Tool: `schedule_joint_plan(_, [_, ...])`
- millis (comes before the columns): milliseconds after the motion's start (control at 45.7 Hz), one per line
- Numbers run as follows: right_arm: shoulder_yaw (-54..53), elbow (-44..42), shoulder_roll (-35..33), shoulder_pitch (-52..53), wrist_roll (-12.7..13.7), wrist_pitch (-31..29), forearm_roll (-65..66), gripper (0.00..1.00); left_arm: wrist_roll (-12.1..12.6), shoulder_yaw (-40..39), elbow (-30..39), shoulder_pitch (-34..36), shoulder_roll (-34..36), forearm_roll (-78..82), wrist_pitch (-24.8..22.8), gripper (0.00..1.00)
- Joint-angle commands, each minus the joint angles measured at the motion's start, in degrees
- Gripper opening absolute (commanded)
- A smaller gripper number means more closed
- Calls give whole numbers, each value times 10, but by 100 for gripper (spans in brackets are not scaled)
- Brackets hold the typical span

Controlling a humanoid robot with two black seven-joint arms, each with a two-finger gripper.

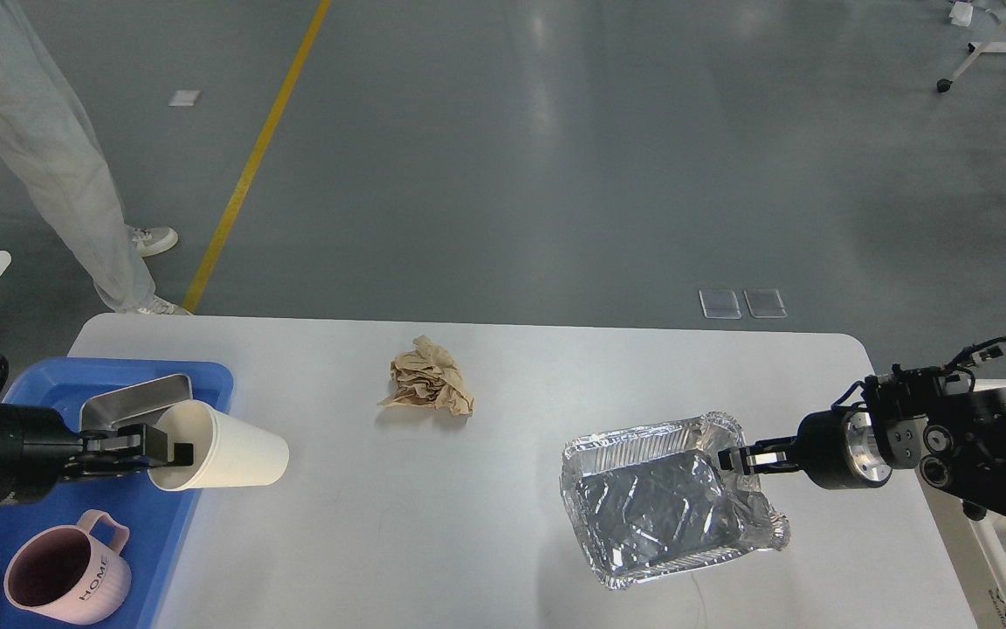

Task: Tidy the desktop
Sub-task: 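Lift the paper cup with the left gripper and carry it over the foil tray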

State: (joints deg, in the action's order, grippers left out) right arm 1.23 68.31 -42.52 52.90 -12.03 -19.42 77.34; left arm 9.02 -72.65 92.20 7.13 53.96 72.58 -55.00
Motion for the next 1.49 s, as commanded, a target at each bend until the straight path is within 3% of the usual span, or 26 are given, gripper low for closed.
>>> schedule_joint_plan(0, [-1, 1, 1, 1, 0, 0, 0, 0, -1, -14, 1, 21, 47, -37, 0, 6])
schedule_joint_plan(547, [-2, 1, 6, 8, -1, 0, 0, 0, -9, -47, -6, 162, 210, -207, 0, 7])
schedule_joint_plan(723, [-2, -1, 10, 10, -1, 0, 0, 0, -32, -41, -21, 226, 225, -213, 0, 7])
schedule_joint_plan(942, [-1, 0, 10, 12, -1, 0, 0, 0, -36, -36, -41, 273, 225, -213, 0, 8])
schedule_joint_plan(1182, [-2, 0, 10, 13, -1, 0, 0, 0, -26, 14, -47, 282, 182, -204, 0, 8])
schedule_joint_plan(1467, [0, -1, 19, 12, -1, 0, -1, 0, 9, 89, -113, 284, -6, -90, 0, 8])
